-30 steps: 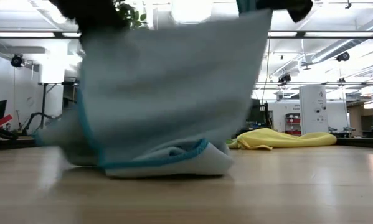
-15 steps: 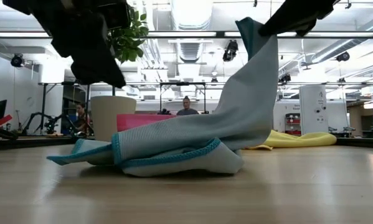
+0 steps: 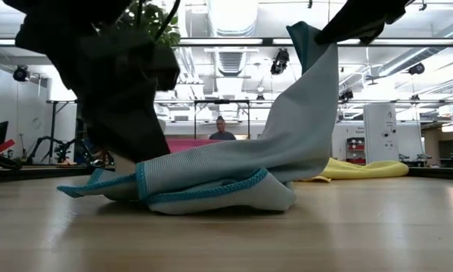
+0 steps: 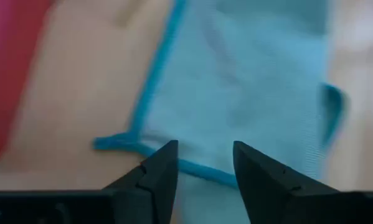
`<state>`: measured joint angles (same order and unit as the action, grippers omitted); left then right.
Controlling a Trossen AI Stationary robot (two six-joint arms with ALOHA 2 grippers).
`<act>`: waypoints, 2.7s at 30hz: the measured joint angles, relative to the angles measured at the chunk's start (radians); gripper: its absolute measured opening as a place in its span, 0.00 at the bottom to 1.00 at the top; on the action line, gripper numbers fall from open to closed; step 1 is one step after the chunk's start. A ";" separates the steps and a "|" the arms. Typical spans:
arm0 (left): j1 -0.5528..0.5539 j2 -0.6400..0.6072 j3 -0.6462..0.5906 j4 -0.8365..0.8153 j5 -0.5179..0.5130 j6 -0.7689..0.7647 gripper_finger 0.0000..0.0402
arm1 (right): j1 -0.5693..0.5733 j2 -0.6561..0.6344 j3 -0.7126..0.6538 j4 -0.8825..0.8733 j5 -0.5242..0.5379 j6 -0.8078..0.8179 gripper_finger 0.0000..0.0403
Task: Fold microfiber towels
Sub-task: Fold the blue microfiber cloth
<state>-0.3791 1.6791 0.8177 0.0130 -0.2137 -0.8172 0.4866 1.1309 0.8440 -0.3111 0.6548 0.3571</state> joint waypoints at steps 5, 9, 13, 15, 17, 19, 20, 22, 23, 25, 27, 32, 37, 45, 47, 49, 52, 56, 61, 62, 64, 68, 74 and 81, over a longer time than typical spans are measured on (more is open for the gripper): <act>0.000 0.007 -0.004 -0.002 -0.080 -0.015 0.36 | 0.000 0.000 -0.001 0.001 0.000 -0.002 0.02; 0.000 0.012 -0.003 0.023 -0.109 -0.016 0.36 | 0.000 0.000 -0.003 0.000 0.000 -0.002 0.02; 0.000 0.042 -0.002 0.037 -0.122 -0.017 0.36 | 0.000 0.000 -0.006 0.001 0.000 -0.002 0.02; -0.001 0.064 0.000 0.045 -0.149 -0.009 0.36 | 0.000 0.000 -0.007 -0.001 0.000 -0.002 0.02; -0.001 0.090 0.000 0.094 -0.165 0.024 0.36 | 0.000 0.000 -0.008 0.002 0.000 -0.001 0.02; -0.003 0.105 -0.001 0.126 -0.166 0.059 0.36 | 0.000 0.000 -0.011 -0.001 0.000 0.000 0.02; -0.003 0.109 -0.001 0.137 -0.166 0.069 0.36 | 0.000 0.000 -0.012 0.001 0.000 0.000 0.02; -0.004 0.110 0.001 0.140 -0.159 0.076 0.36 | 0.000 0.001 -0.014 -0.001 0.000 0.000 0.02; -0.004 0.110 0.001 0.139 -0.155 0.075 0.36 | 0.000 0.001 -0.014 0.000 0.000 0.001 0.02; -0.005 0.109 -0.003 0.140 -0.151 0.076 0.36 | 0.000 0.001 -0.014 0.000 0.000 0.000 0.02; -0.009 0.108 -0.005 0.134 -0.141 0.076 0.36 | 0.000 0.001 -0.015 0.001 0.000 -0.001 0.02; -0.019 0.108 0.000 0.110 -0.089 0.085 0.30 | 0.000 0.000 -0.015 0.000 0.000 -0.001 0.02; -0.033 0.107 -0.001 0.102 -0.081 0.118 0.12 | 0.000 0.001 -0.015 0.001 0.000 -0.001 0.02; -0.048 0.016 0.004 0.007 -0.030 0.120 0.01 | 0.000 -0.003 -0.016 0.000 -0.013 -0.001 0.02; -0.059 -0.029 0.004 -0.047 -0.033 0.118 0.01 | 0.000 -0.006 -0.016 0.000 -0.052 -0.001 0.02; -0.064 -0.078 0.004 -0.069 -0.039 0.118 0.01 | 0.000 -0.010 -0.016 -0.001 -0.094 -0.007 0.02; -0.070 -0.158 0.004 -0.091 -0.041 0.124 0.01 | 0.000 -0.011 -0.016 -0.002 -0.124 -0.008 0.02; -0.075 -0.267 0.002 -0.104 -0.049 0.174 0.01 | 0.000 -0.005 -0.016 -0.008 -0.140 -0.009 0.02; -0.082 -0.383 -0.002 -0.106 -0.077 0.261 0.01 | 0.000 0.011 -0.016 -0.005 -0.126 -0.010 0.02; -0.083 -0.400 -0.002 -0.108 -0.081 0.275 0.00 | 0.000 0.015 -0.016 -0.005 -0.119 -0.013 0.02; -0.082 -0.426 -0.001 -0.107 -0.083 0.279 0.00 | 0.000 0.021 -0.016 0.003 -0.086 -0.017 0.02; -0.092 -0.480 0.005 -0.115 -0.082 0.279 0.00 | 0.000 0.016 -0.010 0.002 -0.050 -0.019 0.02; -0.106 -0.534 0.007 -0.129 -0.019 0.241 0.00 | 0.003 -0.005 0.033 0.003 -0.064 -0.068 0.02; -0.107 -0.485 -0.036 -0.155 -0.027 0.155 0.00 | 0.006 -0.012 0.031 0.001 -0.051 -0.065 0.02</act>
<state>-0.4861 1.1946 0.7819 -0.1422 -0.2409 -0.6617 0.4930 1.1192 0.8749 -0.3102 0.6036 0.2919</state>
